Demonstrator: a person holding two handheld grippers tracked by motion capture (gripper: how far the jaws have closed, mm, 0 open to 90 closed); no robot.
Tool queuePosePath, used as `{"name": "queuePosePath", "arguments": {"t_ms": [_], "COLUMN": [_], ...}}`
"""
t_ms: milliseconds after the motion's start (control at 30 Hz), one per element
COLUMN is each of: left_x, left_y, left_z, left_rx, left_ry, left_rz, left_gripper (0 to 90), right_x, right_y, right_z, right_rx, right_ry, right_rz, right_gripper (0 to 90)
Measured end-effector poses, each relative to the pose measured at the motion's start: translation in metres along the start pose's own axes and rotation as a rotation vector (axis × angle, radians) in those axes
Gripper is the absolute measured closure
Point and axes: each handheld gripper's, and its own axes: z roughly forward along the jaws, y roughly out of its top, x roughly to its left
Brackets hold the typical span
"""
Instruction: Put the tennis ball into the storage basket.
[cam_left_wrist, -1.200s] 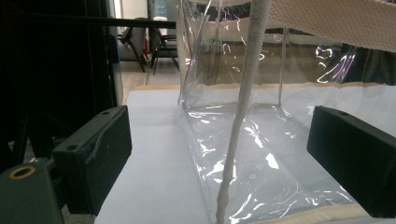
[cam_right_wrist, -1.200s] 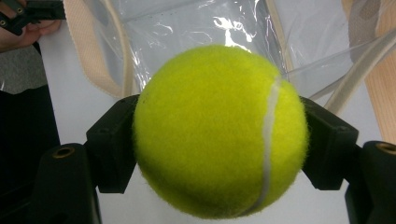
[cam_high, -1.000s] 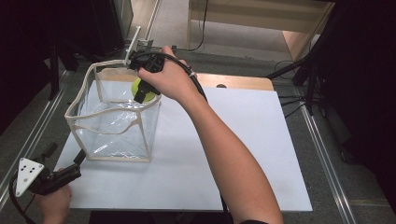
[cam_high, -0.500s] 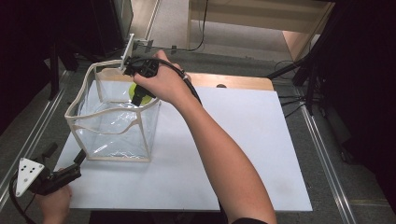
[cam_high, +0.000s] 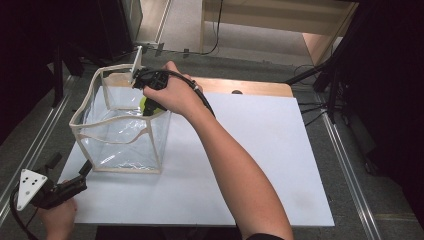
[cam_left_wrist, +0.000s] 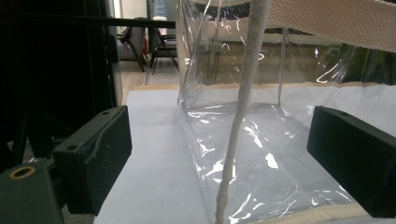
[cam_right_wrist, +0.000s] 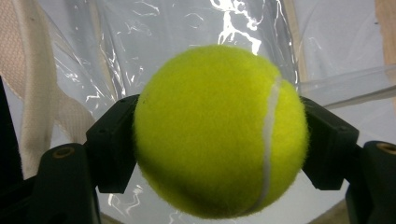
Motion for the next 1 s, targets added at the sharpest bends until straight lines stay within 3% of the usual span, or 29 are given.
{"name": "queuePosePath", "arguments": {"t_ms": [200,400,633,1000], "left_x": [0.0,0.0,0.0,-0.001], "left_y": [0.0,0.0,0.0,0.0], "left_z": [0.0,0.0,0.0,0.001], "left_rx": [0.0,-0.001,0.001,-0.001], "left_ry": [-0.001,-0.002,0.0,-0.003], "left_rz": [-0.001,-0.003,-0.003,0.003], "left_gripper": [6.9,6.9,6.9,6.9], "right_x": [0.001,0.0,0.002,0.008], "right_y": [-0.001,-0.004,-0.007,-0.017], "right_z": [0.008,0.009,-0.004,-0.028], "right_rx": [0.03,0.011,-0.044,-0.114], "right_ry": [-0.008,-0.006,-0.016,-0.028], "right_rz": [0.003,0.017,0.022,0.034], "right_gripper": [22.8,18.9,9.6,9.6]}}
